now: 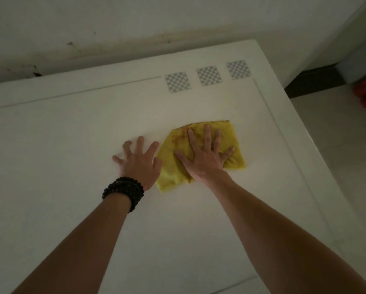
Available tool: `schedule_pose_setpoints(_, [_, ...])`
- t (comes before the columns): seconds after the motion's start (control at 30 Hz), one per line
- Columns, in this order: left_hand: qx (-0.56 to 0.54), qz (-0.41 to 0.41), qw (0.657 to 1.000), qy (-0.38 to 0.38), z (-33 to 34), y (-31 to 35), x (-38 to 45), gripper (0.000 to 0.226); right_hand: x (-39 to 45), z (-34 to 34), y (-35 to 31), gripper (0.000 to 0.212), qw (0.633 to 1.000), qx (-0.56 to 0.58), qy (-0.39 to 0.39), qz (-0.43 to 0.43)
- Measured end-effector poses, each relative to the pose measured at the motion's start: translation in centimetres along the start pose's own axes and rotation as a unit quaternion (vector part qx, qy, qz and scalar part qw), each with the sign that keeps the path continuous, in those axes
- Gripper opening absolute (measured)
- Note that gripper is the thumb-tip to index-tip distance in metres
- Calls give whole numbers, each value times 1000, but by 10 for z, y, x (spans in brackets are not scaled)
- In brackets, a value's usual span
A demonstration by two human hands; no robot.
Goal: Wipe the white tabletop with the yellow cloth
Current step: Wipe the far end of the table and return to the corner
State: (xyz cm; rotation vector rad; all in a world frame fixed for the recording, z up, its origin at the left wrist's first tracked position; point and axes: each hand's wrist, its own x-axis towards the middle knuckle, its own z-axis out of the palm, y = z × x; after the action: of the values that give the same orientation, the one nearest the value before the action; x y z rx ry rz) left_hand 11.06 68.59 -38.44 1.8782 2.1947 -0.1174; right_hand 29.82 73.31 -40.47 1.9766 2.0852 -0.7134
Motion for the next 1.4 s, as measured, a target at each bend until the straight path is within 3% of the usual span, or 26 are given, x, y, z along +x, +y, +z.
schedule_pose_setpoints(0.13, [3,0,999,-35,-1,-2,-4,51,-8,0,2,82,1000,-8,5,-13])
schedule_pose_setpoints(0.4, [20,21,997,-68,-7,-14,-4,56,-105,42,16,77,1000,-21,-13,-13])
schedule_pose_setpoints(0.73, [28,61,998,-14,3,-29,6,53,-2,8,-28,74,1000,-19,14,-1])
schedule_pose_setpoints(1.0, [26,29,997,-59,-1,-20,13,75,36,-15,-29,75,997,-55,-1,-54])
schedule_pose_setpoints(1.2, [59,39,983,-170,-15,-19,14,120,-35,6,5,74,997,-34,-16,-61])
schedule_pose_setpoints(1.4, [55,30,983,-172,-14,-15,14,127,-55,11,13,75,999,-34,-27,-30])
